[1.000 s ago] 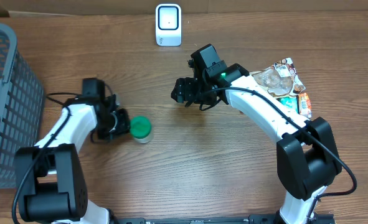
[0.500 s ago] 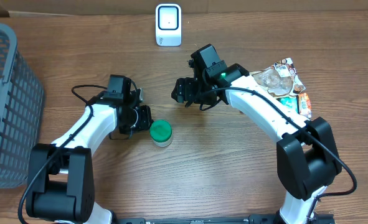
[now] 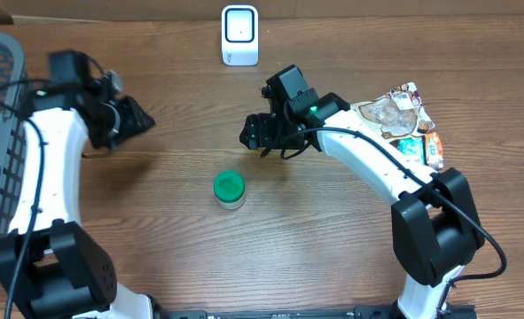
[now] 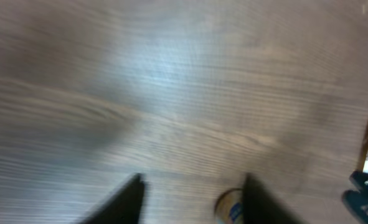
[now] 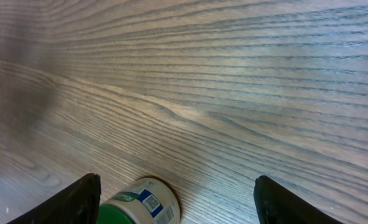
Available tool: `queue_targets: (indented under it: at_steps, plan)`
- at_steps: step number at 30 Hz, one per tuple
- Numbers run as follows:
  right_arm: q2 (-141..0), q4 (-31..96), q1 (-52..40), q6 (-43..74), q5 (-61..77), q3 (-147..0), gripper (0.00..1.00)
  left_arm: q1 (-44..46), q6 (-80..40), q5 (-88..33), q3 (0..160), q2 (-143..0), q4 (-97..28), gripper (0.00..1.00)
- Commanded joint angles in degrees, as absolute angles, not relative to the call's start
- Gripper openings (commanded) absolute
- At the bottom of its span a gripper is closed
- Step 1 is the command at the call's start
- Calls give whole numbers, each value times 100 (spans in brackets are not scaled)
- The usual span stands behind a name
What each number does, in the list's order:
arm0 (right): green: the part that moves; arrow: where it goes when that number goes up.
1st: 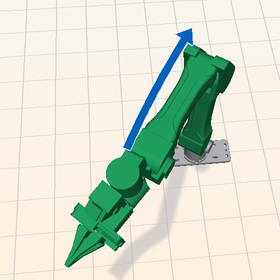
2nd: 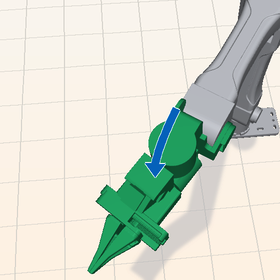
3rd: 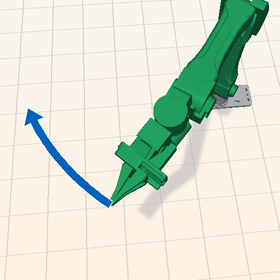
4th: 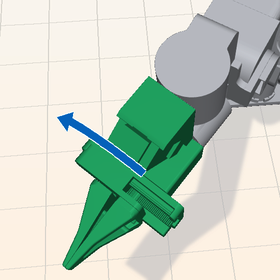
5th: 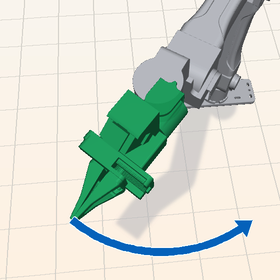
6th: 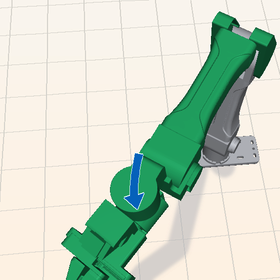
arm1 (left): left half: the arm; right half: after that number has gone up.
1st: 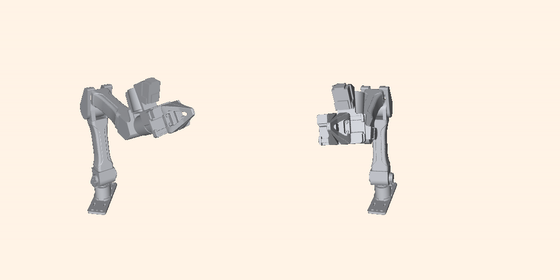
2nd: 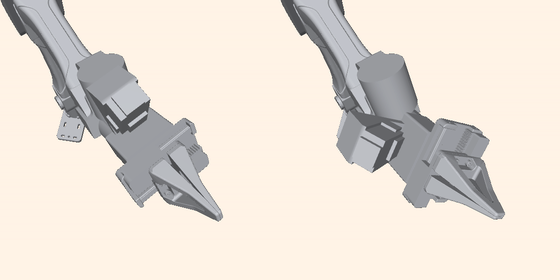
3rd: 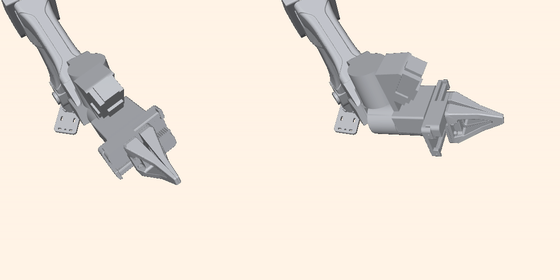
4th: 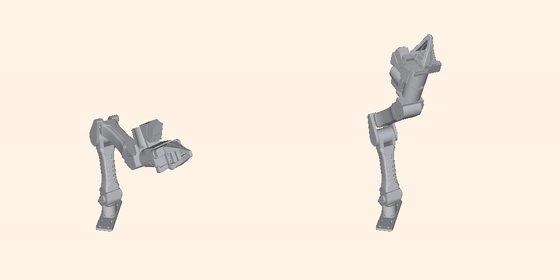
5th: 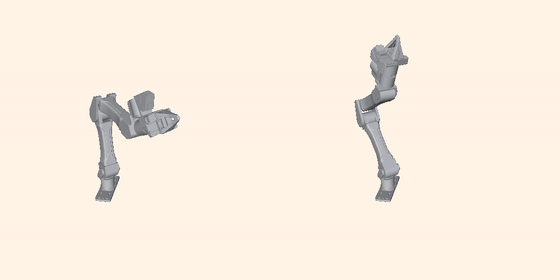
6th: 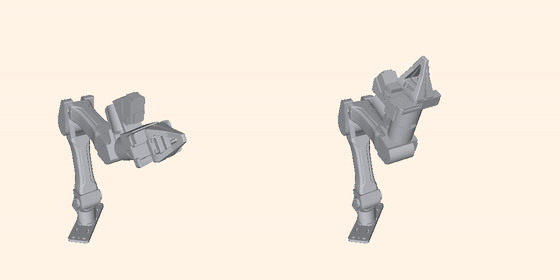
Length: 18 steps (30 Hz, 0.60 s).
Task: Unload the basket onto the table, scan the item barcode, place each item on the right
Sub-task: 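Move the right gripper down onto the green-lidded jar and grasp it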
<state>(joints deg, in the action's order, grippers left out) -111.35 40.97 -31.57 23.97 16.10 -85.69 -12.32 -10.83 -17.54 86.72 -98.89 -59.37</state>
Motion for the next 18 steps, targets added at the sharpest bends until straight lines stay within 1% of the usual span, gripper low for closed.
queue_targets:
  at_steps: [1,2,3,4,8,14,18]
  plan:
    - [-11157,4058,-3197,1905,1787,-8578,76,-1337,-423,-1653,9196,-9859,-6016,57]
    - [-11157,4064,-3221,1623,1986,-8578,77,-1345,-215,-1651,9306,-9859,-5948,67]
    - [-11157,4080,-3286,1306,2071,-8582,77,-1345,-139,-1649,9356,-9859,-5839,88]
    - [-11157,4080,-3343,1155,2067,-8597,79,-1345,-143,-1651,9380,-9859,-5686,100]
    - [-11157,4241,-3590,718,1879,-8731,82,-1345,-143,-1651,9378,-9861,-5590,100]
    - [-11157,4740,-4292,381,574,-9078,91,-1345,-141,-1647,9378,-9861,-5588,100]
    - [-11170,4930,-4770,266,-174,-9072,95,-1345,-141,-1605,9378,-9861,-5588,100]
